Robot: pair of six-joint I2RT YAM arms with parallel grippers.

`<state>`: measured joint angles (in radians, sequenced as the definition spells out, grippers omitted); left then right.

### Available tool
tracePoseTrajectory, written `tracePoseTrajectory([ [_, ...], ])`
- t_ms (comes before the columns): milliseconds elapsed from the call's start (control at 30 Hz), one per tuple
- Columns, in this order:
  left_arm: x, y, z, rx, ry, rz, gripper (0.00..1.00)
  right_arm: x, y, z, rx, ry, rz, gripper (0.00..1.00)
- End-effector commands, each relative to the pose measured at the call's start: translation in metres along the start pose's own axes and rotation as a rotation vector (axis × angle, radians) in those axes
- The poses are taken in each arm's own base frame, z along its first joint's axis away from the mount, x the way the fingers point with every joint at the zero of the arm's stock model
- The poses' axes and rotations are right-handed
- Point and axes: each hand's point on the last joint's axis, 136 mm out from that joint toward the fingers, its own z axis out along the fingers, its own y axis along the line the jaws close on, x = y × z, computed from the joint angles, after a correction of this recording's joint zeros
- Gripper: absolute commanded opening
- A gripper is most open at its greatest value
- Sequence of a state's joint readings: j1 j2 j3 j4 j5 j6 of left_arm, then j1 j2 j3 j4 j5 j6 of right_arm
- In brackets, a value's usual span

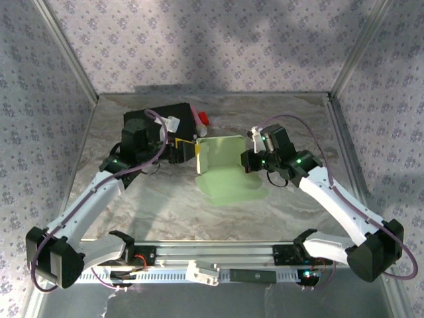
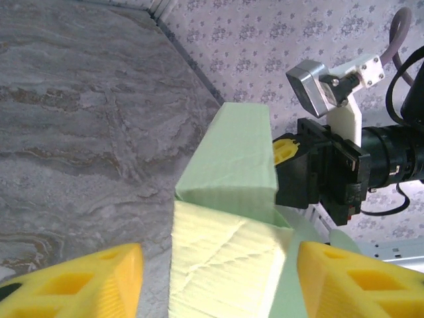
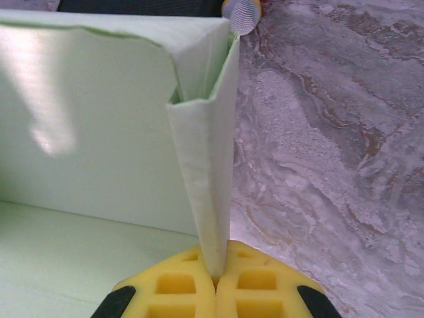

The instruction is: Fold the paper box

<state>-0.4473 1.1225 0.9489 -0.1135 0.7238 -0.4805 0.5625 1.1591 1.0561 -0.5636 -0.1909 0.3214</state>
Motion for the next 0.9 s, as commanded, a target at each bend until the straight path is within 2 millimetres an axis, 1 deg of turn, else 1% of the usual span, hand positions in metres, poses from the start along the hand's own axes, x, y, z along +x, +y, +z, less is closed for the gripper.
tracePoseTrajectory([
  [0,-0.016,-0.015,-0.009,0.056,-0.024,0.072,0.67,-0.003,0.011,-0.002,-0.074,-0.002,-0.023,0.0],
  [100,-0.019,-0.02,-0.014,0.1,-0.034,0.094,0.71,-0.001,0.015,-0.002,-0.106,0.011,-0.024,0.0],
  [200,-0.017,-0.028,-0.012,0.149,-0.014,0.099,0.72,-0.001,0.015,-0.001,-0.117,0.017,-0.016,0.0],
  [400,-0.009,-0.032,-0.01,0.178,0.009,0.105,0.73,-0.001,0.015,0.001,-0.123,0.019,-0.009,0.0],
  [500,-0.006,-0.03,-0.007,0.18,0.018,0.099,0.73,-0.002,0.017,0.002,-0.128,0.021,-0.009,0.0],
  [733,-0.004,-0.03,0.0,0.179,0.034,0.093,0.68,-0.004,0.019,0.001,-0.128,0.016,-0.009,0.0],
  [867,-0.005,-0.03,0.0,0.167,0.028,0.095,0.63,-0.005,0.018,0.001,-0.124,0.014,-0.008,0.0],
])
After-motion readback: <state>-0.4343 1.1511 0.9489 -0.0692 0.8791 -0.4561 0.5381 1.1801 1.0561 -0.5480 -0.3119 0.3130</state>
